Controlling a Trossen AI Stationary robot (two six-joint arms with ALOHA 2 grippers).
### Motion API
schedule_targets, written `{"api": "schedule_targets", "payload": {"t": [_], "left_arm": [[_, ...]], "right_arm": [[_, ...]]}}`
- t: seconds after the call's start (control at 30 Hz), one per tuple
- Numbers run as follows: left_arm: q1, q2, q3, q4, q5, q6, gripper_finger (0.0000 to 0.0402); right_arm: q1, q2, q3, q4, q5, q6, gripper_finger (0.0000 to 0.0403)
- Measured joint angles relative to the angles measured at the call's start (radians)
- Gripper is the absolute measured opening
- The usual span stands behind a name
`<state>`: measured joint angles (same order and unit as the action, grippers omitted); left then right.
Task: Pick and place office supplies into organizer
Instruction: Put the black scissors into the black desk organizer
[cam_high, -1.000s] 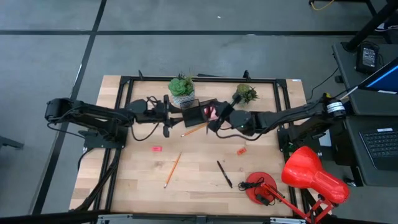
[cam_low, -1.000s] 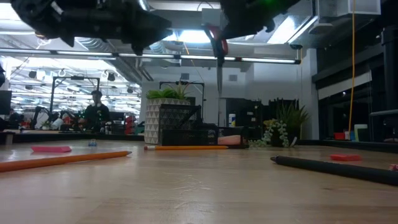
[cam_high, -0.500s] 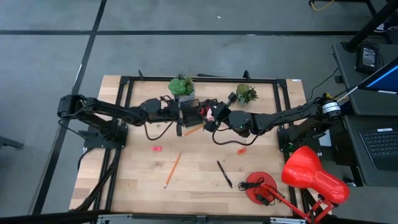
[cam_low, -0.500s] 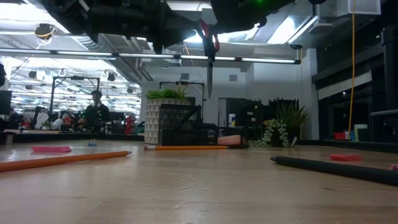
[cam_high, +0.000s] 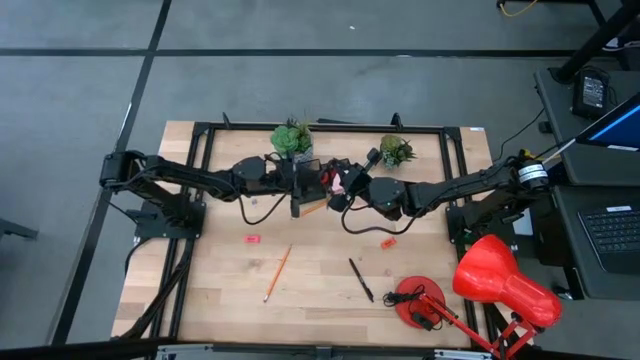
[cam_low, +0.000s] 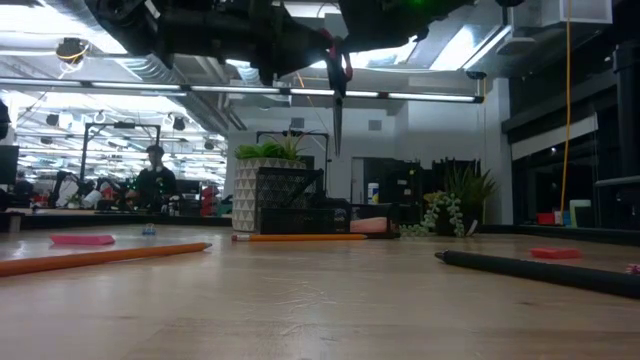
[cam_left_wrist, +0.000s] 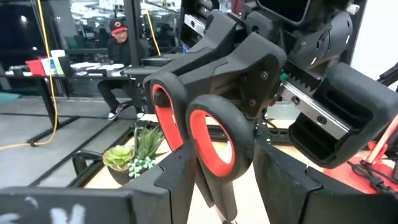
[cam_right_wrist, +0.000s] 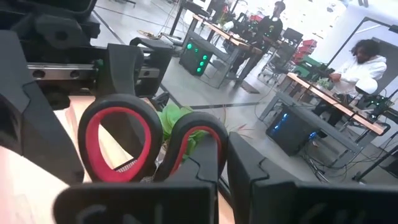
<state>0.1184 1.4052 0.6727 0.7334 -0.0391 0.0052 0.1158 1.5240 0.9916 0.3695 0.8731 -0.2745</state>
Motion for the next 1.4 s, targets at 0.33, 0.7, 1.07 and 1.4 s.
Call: {"api": "schedule_targets", "payload": {"t": [0.33, 0.7, 1.07, 1.4], "left_arm": [[0.001, 0.000, 0.000, 0.018, -0.003, 0.037, 0.0138], [0.000, -0.001, 0.000, 0.018, -0.015, 0.102, 0.0027], [0.018, -0.002, 0.000, -0.001, -0.018, 0.126, 0.0027], [0.059, -0.085, 0.000, -0.094, -0.029, 0.131, 0.0027]], "right_arm": [[0.000, -0.001, 0.000, -0.003, 0.001, 0.000, 0.0010], [-0.001, -0.001, 0.000, -0.004, -0.002, -0.004, 0.0010], [-0.002, -0.001, 0.000, -0.005, -0.006, 0.011, 0.0057], [0.046, -0.001, 0.000, -0.002, -0.007, 0.004, 0.0130]]}}
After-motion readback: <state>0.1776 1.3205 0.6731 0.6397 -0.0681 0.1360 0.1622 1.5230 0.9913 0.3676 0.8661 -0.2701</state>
